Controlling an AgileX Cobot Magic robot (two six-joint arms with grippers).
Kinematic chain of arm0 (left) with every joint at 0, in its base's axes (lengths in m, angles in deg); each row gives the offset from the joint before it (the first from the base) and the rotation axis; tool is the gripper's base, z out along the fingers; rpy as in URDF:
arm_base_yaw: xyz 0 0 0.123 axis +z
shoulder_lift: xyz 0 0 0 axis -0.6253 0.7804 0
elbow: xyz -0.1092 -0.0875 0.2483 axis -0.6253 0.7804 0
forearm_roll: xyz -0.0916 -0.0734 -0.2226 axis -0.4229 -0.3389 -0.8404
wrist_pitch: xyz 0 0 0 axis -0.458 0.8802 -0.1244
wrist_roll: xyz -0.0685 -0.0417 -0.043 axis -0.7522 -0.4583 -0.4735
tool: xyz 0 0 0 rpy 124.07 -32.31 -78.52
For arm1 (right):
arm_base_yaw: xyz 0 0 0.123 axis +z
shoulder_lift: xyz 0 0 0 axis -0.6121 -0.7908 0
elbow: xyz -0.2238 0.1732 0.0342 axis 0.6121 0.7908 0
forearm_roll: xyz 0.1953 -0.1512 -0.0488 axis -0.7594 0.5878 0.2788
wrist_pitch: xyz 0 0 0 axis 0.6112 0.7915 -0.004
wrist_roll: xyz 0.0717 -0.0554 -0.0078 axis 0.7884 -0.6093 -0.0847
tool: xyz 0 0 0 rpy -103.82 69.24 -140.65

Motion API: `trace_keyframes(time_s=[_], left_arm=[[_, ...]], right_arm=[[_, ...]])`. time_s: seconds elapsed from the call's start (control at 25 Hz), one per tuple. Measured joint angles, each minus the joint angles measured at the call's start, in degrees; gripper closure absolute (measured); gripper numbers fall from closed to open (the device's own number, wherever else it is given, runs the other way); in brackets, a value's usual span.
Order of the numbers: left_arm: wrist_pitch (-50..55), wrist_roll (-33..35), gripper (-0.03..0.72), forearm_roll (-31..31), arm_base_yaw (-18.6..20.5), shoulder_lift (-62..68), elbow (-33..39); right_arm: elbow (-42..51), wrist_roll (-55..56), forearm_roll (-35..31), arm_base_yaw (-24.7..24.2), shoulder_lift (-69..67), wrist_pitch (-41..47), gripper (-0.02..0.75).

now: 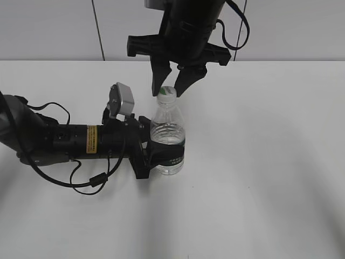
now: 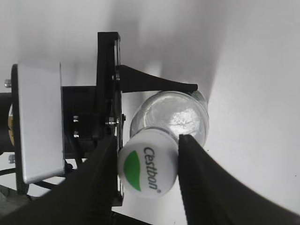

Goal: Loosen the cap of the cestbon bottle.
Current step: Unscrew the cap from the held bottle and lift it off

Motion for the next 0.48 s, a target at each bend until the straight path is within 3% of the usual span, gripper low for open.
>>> trace_keyframes(time_s=[0.48], left_arm=[[-0.5, 0.1, 0.295, 0.2, -0.1, 0.0, 0.0]], right_arm=[[0.2, -14.9, -0.5, 0.0, 0.7, 0.1, 0.430]])
